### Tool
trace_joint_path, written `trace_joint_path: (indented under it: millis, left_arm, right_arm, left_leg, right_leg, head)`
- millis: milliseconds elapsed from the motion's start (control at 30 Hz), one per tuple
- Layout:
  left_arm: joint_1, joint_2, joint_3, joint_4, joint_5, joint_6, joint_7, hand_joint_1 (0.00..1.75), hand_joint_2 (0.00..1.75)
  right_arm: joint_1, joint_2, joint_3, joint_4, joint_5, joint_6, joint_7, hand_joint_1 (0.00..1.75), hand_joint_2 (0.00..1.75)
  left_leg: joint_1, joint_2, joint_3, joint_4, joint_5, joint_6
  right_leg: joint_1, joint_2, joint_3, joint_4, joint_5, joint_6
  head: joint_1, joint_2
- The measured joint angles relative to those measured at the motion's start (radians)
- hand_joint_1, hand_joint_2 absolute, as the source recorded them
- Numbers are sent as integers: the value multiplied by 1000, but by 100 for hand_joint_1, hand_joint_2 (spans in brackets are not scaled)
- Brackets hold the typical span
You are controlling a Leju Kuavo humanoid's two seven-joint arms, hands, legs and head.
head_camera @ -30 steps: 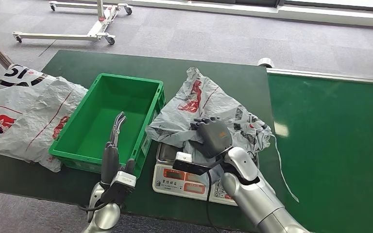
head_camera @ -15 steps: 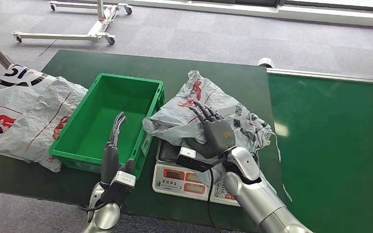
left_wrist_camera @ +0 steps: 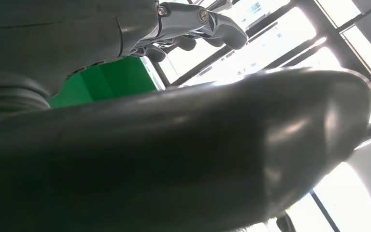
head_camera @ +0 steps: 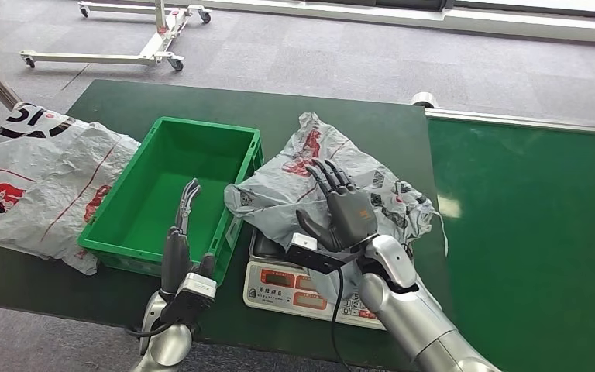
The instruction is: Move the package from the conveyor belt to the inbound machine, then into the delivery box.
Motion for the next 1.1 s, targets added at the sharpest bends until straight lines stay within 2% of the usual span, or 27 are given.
trace_joint_path:
  millis: [267, 367, 500, 767, 1100]
  left_arm:
    - [0, 0, 0, 0, 0, 1, 0, 0, 0]
    - [0, 0, 0, 0, 0, 2, 0, 0, 0]
    - [1, 0, 0, 0, 1, 3, 1, 0, 0]
    - [-2, 2, 0, 12, 1, 5, 2, 0, 0]
    - [-12, 2, 0, 28, 3, 7, 2, 0, 0]
  right_arm:
    - [-4, -10, -8, 4, -49, -7, -17, 0, 0]
    - [-6, -15, -19, 5, -65, -48, -21, 0, 0]
    - [-3, -36, -58, -25, -87, -90, -15, 0, 0]
    - [33, -113, -177, -162, -160, -130, -36, 0, 0]
    - [49, -131, -235, -216, -165, -160, -42, 0, 0]
  left_leg:
    - [0, 0, 0, 0, 0, 0]
    - [0, 0, 0, 0, 0, 0]
    - [0, 0, 0, 0, 0, 0]
    - [0, 1, 0, 1, -1, 1]
    - [0, 0, 0, 1, 0, 1]
  right_leg:
    - [0, 0, 0, 0, 0, 0]
    - [0, 0, 0, 0, 0, 0]
    - [0, 0, 0, 0, 0, 0]
    - [0, 1, 0, 0, 1, 1]
    - [0, 1, 0, 0, 1, 1]
  head:
    - [0, 0]
    - [0, 0]
    - [0, 0]
    - [0, 0]
    - [0, 0]
